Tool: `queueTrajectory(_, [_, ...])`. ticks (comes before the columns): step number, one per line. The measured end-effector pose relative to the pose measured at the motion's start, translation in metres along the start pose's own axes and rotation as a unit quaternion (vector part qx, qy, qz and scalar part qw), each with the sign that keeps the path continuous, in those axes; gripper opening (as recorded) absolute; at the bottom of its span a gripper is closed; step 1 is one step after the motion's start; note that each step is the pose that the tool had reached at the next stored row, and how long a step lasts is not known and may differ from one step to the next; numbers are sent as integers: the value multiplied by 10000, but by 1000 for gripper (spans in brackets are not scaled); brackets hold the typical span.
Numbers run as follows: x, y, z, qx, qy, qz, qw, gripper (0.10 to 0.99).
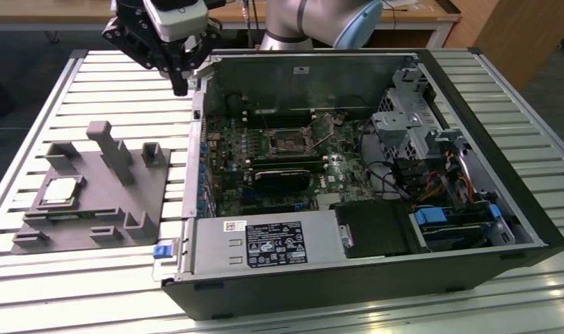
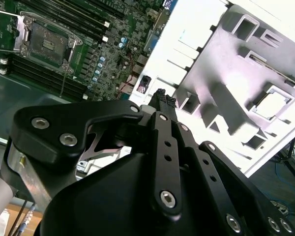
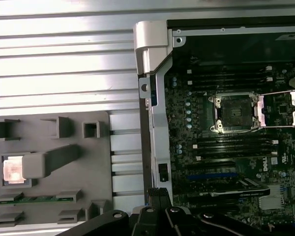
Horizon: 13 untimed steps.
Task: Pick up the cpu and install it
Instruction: 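Reach for the cpu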
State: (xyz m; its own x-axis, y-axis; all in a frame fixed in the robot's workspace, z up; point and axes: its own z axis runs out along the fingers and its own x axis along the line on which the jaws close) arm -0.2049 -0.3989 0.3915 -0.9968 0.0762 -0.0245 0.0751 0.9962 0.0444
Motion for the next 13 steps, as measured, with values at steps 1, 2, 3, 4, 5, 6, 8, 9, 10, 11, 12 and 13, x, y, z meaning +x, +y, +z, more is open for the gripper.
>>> queueTrajectory(1, [2, 0, 1, 0, 0, 0, 10000, 106])
queueTrajectory(2, [4, 0, 1, 0, 0, 0, 10000, 106])
queueTrajectory(3, [6, -1, 1, 0, 1, 0, 10000, 106])
queueTrajectory(4, [8, -1, 1, 0, 0, 0, 10000, 106])
queueTrajectory(5, [10, -1, 2, 0, 0, 0, 10000, 106])
queueTrajectory(6, [12, -1, 2, 0, 0, 0, 10000, 106])
queueTrajectory(8, [16, -1, 3, 0, 0, 0, 10000, 106])
queueTrajectory(9, [17, -2, 4, 0, 0, 0, 10000, 106])
queueTrajectory(10, [19, -2, 4, 0, 0, 0, 10000, 106])
queueTrajectory(11, [21, -2, 4, 0, 0, 0, 10000, 106])
queueTrajectory(12, [23, -2, 5, 0, 0, 0, 10000, 106])
queueTrajectory(13, [25, -2, 5, 0, 0, 0, 10000, 106])
